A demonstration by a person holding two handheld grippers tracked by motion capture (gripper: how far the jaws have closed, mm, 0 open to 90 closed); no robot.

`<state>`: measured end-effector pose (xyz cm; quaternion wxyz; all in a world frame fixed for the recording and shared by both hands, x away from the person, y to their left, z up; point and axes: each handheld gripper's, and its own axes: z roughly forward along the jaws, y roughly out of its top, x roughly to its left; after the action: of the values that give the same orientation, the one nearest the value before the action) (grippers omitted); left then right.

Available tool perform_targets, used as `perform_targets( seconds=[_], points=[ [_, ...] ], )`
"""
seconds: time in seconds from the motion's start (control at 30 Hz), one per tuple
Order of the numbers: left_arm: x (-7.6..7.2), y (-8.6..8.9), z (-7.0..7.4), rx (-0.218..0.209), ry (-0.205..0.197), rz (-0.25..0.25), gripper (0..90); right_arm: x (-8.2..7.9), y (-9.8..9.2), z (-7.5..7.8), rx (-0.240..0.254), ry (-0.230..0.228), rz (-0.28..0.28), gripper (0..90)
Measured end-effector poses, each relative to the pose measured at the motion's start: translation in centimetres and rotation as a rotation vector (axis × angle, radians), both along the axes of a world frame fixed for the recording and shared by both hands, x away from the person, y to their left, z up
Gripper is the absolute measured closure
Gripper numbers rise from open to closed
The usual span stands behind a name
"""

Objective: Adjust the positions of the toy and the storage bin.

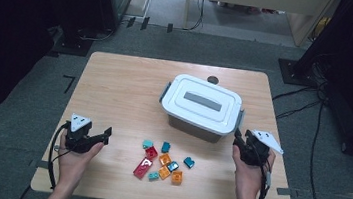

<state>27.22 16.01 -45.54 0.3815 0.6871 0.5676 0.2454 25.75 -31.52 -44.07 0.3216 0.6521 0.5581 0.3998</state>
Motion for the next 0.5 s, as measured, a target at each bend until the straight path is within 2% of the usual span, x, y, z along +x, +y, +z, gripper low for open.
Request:
perform_targets(
  seconds=[0.07,0.1,0.23,0.3,0.37,0.47,0.5],
  points=[
    [0.3,-0.1,0.1,-0.017,-0.004,0.011,29.7,0.2,0.0,0.0,0.004,-0.006,-0.003,62.8],
    [0.5,-0.2,0.4,-0.032,-0.006,0.015,34.1,0.8,0.1,0.1,0.011,-0.01,-0.006,63.0],
    [0.9,-0.5,0.7,-0.051,-0.018,0.016,39.8,1.4,0.3,0.2,0.005,-0.018,-0.007,67.2],
    [1.1,-0.6,0.8,-0.055,-0.022,0.015,43.9,1.7,0.1,0.2,0.032,-0.007,0.002,72.3],
    [1.4,-1.0,0.9,-0.057,-0.031,0.0,50.7,2.0,0.0,0.1,0.06,-0.002,0.028,77.9],
    [1.6,-1.3,1.0,-0.057,-0.034,-0.013,55.9,2.2,0.0,0.1,0.06,0.002,0.035,78.5],
    [1.8,-1.8,1.2,-0.061,-0.041,-0.035,58.0,2.3,-0.2,0.2,0.08,0.008,0.05,79.1]
  ],
)
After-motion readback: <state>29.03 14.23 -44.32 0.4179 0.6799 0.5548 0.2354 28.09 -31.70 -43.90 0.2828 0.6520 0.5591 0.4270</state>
